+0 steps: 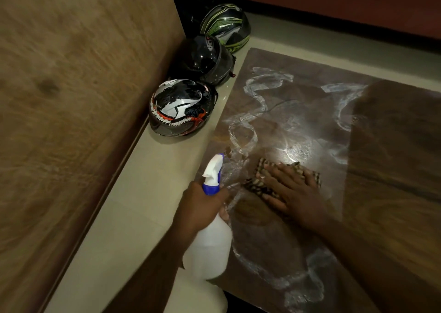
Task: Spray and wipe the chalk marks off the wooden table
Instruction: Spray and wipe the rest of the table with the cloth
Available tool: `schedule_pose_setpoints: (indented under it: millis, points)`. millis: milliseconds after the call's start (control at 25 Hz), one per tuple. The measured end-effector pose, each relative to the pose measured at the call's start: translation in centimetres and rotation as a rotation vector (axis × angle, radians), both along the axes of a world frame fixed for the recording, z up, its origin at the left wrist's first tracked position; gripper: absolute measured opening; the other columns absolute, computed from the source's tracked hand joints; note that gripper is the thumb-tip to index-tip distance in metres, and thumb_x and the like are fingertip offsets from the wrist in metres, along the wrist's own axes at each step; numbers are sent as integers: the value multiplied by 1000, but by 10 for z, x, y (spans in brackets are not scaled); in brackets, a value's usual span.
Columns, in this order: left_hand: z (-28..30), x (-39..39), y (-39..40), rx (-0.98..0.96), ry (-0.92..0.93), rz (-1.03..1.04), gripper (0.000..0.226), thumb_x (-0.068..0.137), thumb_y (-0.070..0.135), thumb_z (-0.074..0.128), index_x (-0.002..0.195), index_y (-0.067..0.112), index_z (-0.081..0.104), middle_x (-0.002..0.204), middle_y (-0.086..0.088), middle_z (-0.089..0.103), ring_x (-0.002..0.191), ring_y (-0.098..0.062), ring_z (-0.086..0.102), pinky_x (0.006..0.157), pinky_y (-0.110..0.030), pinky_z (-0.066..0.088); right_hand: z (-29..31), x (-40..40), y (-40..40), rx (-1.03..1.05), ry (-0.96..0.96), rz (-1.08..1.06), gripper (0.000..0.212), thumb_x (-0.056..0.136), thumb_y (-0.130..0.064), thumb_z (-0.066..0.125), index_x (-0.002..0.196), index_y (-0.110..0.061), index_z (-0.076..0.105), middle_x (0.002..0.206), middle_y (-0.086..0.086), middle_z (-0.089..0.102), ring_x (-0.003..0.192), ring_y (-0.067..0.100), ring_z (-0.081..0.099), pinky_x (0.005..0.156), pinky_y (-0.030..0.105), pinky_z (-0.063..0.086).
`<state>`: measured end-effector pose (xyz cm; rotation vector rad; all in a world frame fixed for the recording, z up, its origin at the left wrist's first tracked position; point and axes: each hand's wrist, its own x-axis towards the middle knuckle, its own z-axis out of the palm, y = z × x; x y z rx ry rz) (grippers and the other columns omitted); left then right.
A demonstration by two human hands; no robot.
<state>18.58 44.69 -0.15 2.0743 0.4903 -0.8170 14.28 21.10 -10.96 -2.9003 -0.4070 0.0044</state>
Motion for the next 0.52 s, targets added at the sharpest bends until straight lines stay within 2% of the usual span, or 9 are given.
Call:
schedule_pose_setpoints:
  millis: [80, 160, 200, 280, 360, 440, 480, 520]
  points:
    - [-6, 7, 5, -5, -34, 52, 39, 70, 48, 68, 94, 17, 67, 77, -13, 73, 74, -32, 73, 84, -51, 58, 2, 36, -14, 40, 18, -226, 54, 95, -57, 23, 139, -31, 39, 148, -1, 40, 137, 20, 26, 106, 56, 20]
    - [-7, 13, 11, -47, -48, 59, 29, 76, 44, 69, 88, 18, 67, 67, -9, 72, 72, -33, 74, 84, -52, 58, -3, 82, 5, 99, 30, -466, 54, 95, -53, 32, 140, -27, 40, 151, -1, 34, 140, 21, 24, 107, 57, 16]
    - [-6, 16, 13, -87, -40, 59, 26, 79, 41, 70, 89, 17, 68, 63, -8, 71, 71, -33, 74, 85, -52, 58, -4, 97, 22, 116, 37, -501, 52, 95, -52, 35, 140, -27, 40, 151, -1, 33, 140, 21, 23, 107, 57, 15]
    - [-5, 15, 20, -133, -20, 56, 19, 84, 31, 68, 86, 13, 68, 56, -7, 69, 69, -32, 74, 85, -49, 59, -6, 96, 54, 153, 56, -409, 50, 95, -52, 36, 139, -29, 39, 150, -1, 35, 140, 21, 23, 106, 58, 17]
    - [-1, 9, 23, -102, -21, 57, 17, 87, 24, 65, 78, 10, 66, 53, -7, 68, 67, -30, 74, 82, -45, 59, -7, 58, 61, 102, 73, -163, 49, 94, -54, 32, 139, -33, 37, 148, -4, 39, 139, 20, 25, 105, 57, 21]
    - [5, 5, 23, -103, 25, 27, 19, 87, 22, 66, 72, 11, 65, 52, -6, 67, 65, -31, 74, 72, -37, 60, -3, 11, 40, 3, 64, 55, 47, 95, -54, 28, 137, -35, 37, 146, -4, 43, 138, 17, 26, 105, 51, 23]
    - [7, 5, 22, -126, 64, 1, 21, 88, 22, 67, 71, 11, 64, 52, -7, 66, 63, -30, 73, 65, -30, 57, 0, 8, 21, -24, 26, 86, 48, 96, -55, 24, 136, -33, 40, 145, -3, 44, 138, 16, 26, 104, 49, 23]
    - [8, 6, 23, -149, 97, -20, 23, 89, 24, 67, 72, 10, 64, 52, -8, 65, 60, -28, 71, 61, -26, 54, 2, 17, 6, -19, 23, 26, 51, 97, -56, 20, 136, -31, 42, 145, -2, 44, 138, 17, 26, 104, 49, 22]
